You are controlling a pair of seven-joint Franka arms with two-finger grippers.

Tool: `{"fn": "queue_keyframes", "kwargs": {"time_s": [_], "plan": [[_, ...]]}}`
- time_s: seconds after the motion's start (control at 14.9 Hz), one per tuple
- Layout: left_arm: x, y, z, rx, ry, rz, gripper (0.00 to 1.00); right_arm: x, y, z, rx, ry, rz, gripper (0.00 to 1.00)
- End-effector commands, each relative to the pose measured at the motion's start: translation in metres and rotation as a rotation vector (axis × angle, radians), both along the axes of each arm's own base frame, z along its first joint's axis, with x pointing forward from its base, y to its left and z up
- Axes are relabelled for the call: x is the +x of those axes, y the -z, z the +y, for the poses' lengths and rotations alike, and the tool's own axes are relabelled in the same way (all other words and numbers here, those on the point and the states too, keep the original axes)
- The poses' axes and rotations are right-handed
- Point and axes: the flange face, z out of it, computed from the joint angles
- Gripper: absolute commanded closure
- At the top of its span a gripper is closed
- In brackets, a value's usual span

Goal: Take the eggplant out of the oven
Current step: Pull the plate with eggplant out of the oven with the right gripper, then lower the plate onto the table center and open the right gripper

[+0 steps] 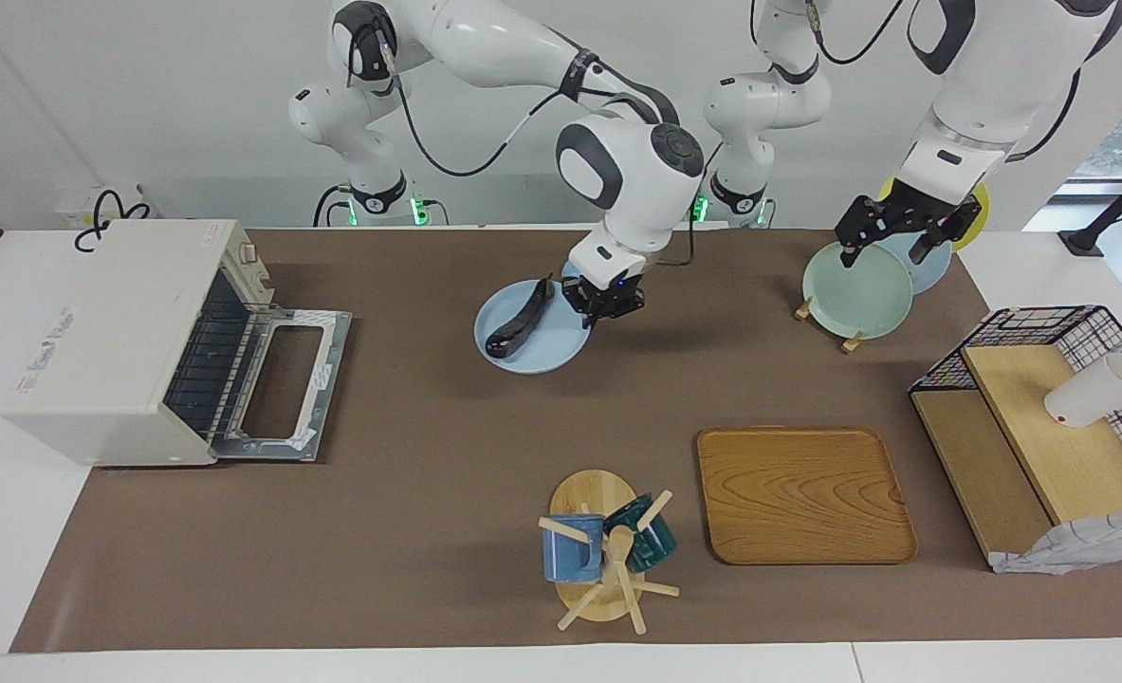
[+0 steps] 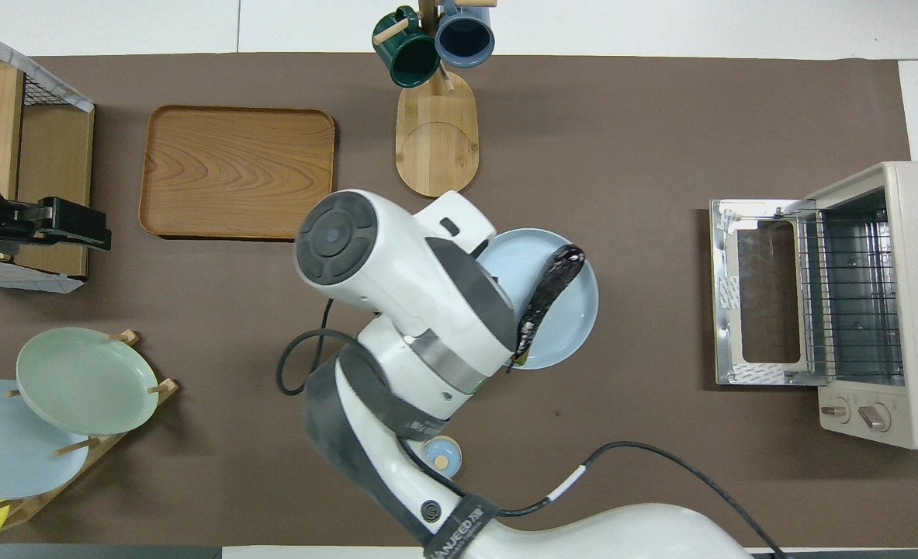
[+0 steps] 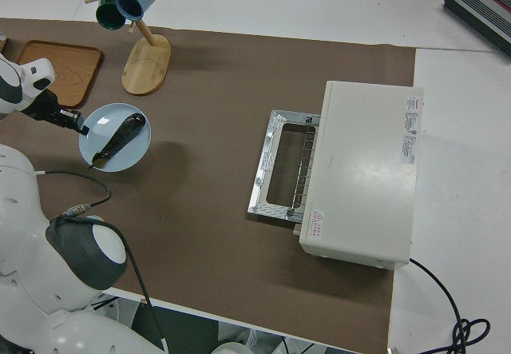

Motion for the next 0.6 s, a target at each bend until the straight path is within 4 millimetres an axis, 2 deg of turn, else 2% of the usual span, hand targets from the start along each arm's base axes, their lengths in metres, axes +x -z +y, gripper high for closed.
{"fn": "queue_keyframes", "kwargs": {"time_s": [0.0,0.33,0.54], "plan": [[-0.002,0.000,0.003,-0.013,-0.002,-0.001,0.00,0.003,0.015,0.004,0.067,0.047,0.005,1.00],[-0.002,0.000,0.003,-0.013,-0.002,-0.003,0.00,-0.027,0.060,-0.005,0.081,0.027,-0.002,1.00],[-0.002,0.000,0.003,-0.013,0.003,-0.003,0.00,-0.031,0.068,-0.008,0.098,0.023,-0.017,1.00]]}}
